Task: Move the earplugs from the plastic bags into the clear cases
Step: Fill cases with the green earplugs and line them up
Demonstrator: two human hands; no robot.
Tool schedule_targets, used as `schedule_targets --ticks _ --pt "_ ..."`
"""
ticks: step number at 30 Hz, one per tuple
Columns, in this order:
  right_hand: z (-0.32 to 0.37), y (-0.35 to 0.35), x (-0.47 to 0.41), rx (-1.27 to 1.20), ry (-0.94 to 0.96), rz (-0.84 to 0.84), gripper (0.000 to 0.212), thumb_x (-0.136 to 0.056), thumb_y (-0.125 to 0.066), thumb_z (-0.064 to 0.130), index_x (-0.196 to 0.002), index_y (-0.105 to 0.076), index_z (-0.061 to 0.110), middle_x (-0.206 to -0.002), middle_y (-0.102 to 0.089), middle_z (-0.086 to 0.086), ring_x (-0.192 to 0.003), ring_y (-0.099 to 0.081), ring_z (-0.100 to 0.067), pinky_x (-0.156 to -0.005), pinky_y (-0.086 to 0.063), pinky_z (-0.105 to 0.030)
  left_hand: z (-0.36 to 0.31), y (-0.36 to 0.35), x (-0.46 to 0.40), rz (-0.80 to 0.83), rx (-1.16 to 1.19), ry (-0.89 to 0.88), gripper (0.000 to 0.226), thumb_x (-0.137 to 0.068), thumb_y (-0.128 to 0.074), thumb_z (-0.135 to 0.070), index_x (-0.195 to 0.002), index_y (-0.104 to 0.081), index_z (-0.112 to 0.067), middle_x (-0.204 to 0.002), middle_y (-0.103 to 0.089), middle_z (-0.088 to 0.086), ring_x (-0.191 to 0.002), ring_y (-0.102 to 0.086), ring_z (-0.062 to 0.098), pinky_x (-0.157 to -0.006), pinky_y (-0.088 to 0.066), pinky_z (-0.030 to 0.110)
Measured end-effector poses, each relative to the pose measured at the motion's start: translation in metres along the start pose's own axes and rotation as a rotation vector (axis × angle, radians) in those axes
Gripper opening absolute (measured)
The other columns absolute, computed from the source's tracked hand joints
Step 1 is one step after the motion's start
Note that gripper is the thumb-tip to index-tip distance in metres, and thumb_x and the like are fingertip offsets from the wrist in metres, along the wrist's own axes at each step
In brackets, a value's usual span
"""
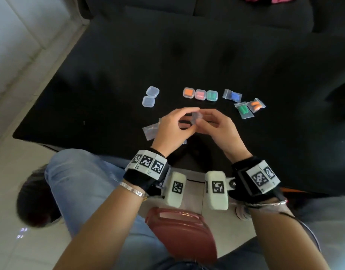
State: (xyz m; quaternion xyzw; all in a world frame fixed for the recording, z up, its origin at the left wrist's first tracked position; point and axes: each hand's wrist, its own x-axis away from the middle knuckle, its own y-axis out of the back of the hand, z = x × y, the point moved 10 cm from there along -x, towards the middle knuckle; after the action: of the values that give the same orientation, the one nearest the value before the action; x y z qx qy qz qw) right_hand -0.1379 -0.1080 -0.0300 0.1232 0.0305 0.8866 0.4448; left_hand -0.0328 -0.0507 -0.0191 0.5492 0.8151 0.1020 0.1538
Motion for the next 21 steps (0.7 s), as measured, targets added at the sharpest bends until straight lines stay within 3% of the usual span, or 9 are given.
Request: schedule_targets --ticks 5,9,11,14,21 --pt "-0.034 0.036 0.031 -0.07 -0.095 -0.121 0.016 -0.091 -0.058 0.026 -0.107 -0.06 0.022 -0.089 -0.07 -0.001 -0.075 -0.069 -0.008 -0.067 -0.056 -0.019 0.01 -0.055 0.019 0.178 0.128 0.077 0.048 -0.08 -0.071 -0.013 -0.126 -0.055 -0.018 -0.107 -0.065 -0.008 -0.098 -0.063 0.0 -0.082 -0.051 0.014" --pt "-0.048 0.044 0.037 0.019 -0.105 -0.116 0.021 -0.095 -0.049 0.033 -0.109 -0.058 0.02 -0.086 -0.067 -0.006 -0.069 -0.063 -0.01 -0.061 -0.053 -0.02 0.025 -0.069 0.029 0.164 0.129 0.147 0.038 -0.08 -0.072 -0.02 -0.116 -0.061 -0.02 -0.09 -0.066 -0.009 -0.082 -0.065 0.003 -0.079 -0.055 0.02" --pt "-0.053 0.043 0.036 0.113 -0.101 -0.074 0.022 -0.095 -0.049 0.033 -0.109 -0.061 0.021 -0.093 -0.068 -0.005 -0.077 -0.065 -0.01 -0.064 -0.054 -0.02 0.033 -0.071 0.031 0.146 0.128 0.182 0.03 -0.079 -0.072 -0.024 -0.108 -0.064 -0.023 -0.092 -0.068 -0.005 -0.084 -0.066 0.005 -0.078 -0.056 0.023" --pt "-0.056 0.04 0.036 0.15 -0.085 -0.017 0.023 -0.091 -0.058 0.027 -0.113 -0.063 0.022 -0.101 -0.069 -0.004 -0.09 -0.068 -0.012 -0.071 -0.056 -0.02 0.036 -0.07 0.032 0.137 0.12 0.176 0.027 -0.079 -0.072 -0.025 -0.105 -0.065 -0.024 -0.098 -0.068 -0.005 -0.087 -0.066 0.0 -0.077 -0.053 0.015" --pt "-0.042 0.043 0.037 0.4 0.063 -0.025 0.036 -0.084 -0.068 0.022 -0.119 -0.063 0.015 -0.092 -0.07 0.006 -0.082 -0.067 0.003 -0.075 -0.051 -0.008 0.039 -0.073 0.031 0.251 0.072 0.193 0.039 -0.08 -0.073 -0.018 -0.117 -0.064 -0.01 -0.108 -0.071 0.006 -0.094 -0.068 0.005 -0.085 -0.053 0.016"
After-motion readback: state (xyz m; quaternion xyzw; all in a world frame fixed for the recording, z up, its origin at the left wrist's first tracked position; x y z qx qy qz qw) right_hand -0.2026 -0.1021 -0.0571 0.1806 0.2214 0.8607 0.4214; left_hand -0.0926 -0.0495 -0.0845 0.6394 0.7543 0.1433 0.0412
